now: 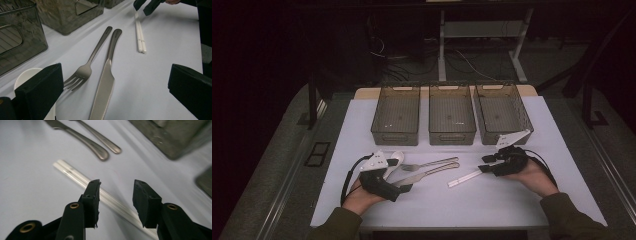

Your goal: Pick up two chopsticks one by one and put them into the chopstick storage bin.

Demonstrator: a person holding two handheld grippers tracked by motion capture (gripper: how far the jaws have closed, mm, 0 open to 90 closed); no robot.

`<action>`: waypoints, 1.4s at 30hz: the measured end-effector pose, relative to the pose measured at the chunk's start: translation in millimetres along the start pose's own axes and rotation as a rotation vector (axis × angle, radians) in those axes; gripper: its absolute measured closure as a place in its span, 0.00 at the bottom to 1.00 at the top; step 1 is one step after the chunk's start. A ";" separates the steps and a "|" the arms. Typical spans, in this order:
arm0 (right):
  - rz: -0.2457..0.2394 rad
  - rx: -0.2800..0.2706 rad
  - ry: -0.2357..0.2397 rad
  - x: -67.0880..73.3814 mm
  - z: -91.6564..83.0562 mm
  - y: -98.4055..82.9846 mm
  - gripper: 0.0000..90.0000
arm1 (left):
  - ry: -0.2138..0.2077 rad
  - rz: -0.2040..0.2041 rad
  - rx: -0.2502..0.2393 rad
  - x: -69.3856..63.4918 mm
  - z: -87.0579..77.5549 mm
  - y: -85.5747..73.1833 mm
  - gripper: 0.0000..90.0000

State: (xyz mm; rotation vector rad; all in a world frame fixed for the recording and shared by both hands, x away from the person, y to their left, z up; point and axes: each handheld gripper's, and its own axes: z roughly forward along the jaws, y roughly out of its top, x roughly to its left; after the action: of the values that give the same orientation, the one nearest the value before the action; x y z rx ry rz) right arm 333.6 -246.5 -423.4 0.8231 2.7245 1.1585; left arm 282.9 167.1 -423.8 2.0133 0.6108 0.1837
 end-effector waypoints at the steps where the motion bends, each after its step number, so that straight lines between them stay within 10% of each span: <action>1: -0.015 0.003 0.016 2.5 2.5 1.7 0.62 | -0.001 0.002 0.000 0.1 0.1 0.0 0.00; 26: -0.231 0.135 0.048 20.5 38.9 11.3 0.70 | -0.001 -0.003 0.002 -0.4 0.2 -0.5 0.00; 42: -0.226 0.172 0.049 27.4 34.2 9.5 0.77 | 0.002 -0.006 -0.001 -0.1 -0.4 -0.6 0.00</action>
State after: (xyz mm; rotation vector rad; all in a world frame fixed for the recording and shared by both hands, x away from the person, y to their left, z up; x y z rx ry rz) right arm 323.4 -205.2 -437.4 0.4891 2.8951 0.9231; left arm 282.4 167.6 -424.1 2.0103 0.6172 0.1822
